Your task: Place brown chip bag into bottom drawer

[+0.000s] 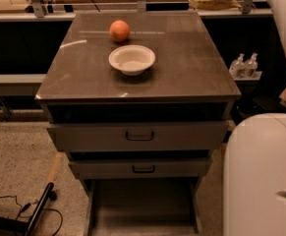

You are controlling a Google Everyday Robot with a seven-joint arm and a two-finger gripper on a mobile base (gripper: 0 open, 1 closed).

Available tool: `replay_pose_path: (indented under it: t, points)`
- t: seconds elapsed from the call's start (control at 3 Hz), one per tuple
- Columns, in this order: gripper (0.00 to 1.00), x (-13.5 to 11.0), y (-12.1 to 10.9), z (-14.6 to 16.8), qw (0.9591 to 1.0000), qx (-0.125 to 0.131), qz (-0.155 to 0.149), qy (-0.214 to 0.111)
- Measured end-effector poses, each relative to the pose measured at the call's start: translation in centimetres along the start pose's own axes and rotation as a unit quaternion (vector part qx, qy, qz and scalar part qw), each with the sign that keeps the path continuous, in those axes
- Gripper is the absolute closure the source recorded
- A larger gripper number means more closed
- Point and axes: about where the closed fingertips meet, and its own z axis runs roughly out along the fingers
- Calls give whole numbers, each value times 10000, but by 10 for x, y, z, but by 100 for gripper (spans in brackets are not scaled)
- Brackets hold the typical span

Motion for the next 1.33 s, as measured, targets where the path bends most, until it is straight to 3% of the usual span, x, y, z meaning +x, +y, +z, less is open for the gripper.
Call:
replay_pose_path:
  t: [0.67,1.0,1.33]
  points:
    - [100,13,5,-97,9998,17,-169,-129]
    - [100,37,17,-134,9997,98,-190,-86]
    - [100,81,28,-167,9998,135,-116,91]
